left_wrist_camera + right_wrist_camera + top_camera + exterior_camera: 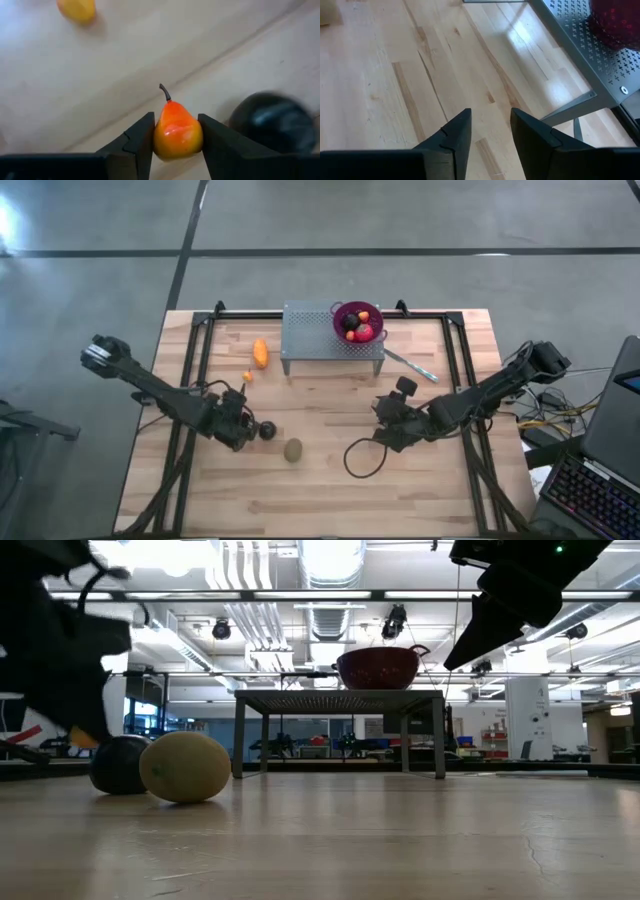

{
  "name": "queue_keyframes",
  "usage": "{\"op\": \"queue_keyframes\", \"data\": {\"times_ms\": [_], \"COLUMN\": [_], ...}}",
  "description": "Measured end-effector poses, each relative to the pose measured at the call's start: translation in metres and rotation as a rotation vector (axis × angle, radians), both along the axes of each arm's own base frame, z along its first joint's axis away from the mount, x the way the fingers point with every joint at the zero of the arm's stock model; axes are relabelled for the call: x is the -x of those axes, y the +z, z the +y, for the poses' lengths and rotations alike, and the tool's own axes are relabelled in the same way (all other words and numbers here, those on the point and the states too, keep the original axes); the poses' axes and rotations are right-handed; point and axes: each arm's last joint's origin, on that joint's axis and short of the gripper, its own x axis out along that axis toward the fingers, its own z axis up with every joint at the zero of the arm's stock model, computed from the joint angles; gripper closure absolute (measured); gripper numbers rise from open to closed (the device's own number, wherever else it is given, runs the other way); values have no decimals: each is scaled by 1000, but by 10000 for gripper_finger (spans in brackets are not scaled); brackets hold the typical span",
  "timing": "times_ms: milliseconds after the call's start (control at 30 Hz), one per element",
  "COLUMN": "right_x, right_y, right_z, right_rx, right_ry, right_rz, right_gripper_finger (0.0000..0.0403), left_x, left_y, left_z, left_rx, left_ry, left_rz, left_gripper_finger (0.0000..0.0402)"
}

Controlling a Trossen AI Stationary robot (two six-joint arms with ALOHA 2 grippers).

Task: Pick & Place Fruit
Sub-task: Put the pear into the purple strainer bowl on the shelf

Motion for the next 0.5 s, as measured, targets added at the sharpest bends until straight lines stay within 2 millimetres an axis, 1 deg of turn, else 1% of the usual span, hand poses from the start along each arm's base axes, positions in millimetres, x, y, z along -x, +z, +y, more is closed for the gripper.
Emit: {"op": "queue_keyframes", "data": {"times_ms": [233,367,500], "right_x": [-1,-1,-1], "right_y": [1,1,1], "right_z": [1,1,1], "right_rx": [9,13,21], "right_ry": [19,23,33], "right_rz": [-1,3,9], "right_gripper_finger": [257,250,243], "left_x": [-15,-26,-38], "left_y": [37,52,61], "left_z": [-4,-8,-14], "left_rx": [-124,-183,-215], "left_ry": [-56,-119,-210], "left_rz": [-129,-225,-321], "left_gripper_finger": [255,255,255]}}
